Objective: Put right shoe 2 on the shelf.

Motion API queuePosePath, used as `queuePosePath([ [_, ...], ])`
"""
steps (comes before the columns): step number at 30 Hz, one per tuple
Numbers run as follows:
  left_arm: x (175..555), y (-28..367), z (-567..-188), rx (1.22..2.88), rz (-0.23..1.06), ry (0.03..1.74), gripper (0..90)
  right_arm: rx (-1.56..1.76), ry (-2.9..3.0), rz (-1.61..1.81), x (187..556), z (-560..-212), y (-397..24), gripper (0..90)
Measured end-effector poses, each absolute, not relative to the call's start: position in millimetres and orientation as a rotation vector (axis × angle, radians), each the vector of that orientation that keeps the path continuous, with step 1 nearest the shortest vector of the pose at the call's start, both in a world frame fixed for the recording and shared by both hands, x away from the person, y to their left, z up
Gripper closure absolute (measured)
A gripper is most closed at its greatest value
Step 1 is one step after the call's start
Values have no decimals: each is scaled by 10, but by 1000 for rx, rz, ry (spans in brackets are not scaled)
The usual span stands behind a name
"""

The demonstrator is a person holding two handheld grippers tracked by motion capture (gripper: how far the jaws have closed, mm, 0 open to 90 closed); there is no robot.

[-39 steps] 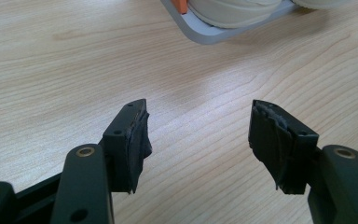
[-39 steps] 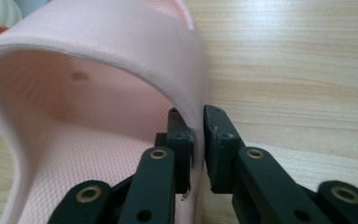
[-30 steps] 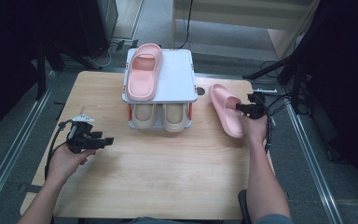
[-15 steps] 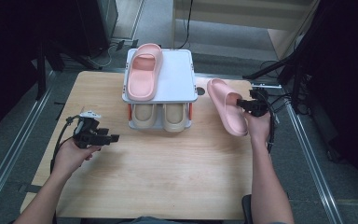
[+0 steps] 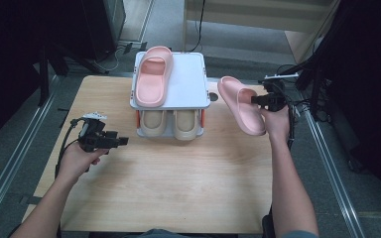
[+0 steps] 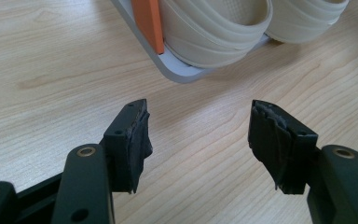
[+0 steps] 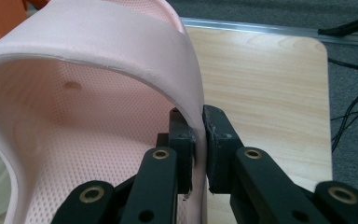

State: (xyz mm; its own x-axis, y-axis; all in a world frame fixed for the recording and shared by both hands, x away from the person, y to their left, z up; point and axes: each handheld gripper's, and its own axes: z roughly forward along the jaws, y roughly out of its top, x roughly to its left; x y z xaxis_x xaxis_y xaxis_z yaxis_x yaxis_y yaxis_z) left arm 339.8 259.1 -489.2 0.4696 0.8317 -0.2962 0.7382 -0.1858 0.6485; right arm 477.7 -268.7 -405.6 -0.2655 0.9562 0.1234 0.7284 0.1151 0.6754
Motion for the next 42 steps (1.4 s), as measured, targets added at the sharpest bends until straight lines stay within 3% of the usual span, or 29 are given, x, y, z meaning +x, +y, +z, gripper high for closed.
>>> queuePosePath([
  [23, 3422, 2586, -4899, 1987, 137, 1309, 378, 1607, 2076, 958, 5012, -3168, -2264, 812],
  [42, 3413, 2609, -4882, 1974, 144, 1299, 379, 1544, 2113, 918, 5324, -3146, -1494, 796],
])
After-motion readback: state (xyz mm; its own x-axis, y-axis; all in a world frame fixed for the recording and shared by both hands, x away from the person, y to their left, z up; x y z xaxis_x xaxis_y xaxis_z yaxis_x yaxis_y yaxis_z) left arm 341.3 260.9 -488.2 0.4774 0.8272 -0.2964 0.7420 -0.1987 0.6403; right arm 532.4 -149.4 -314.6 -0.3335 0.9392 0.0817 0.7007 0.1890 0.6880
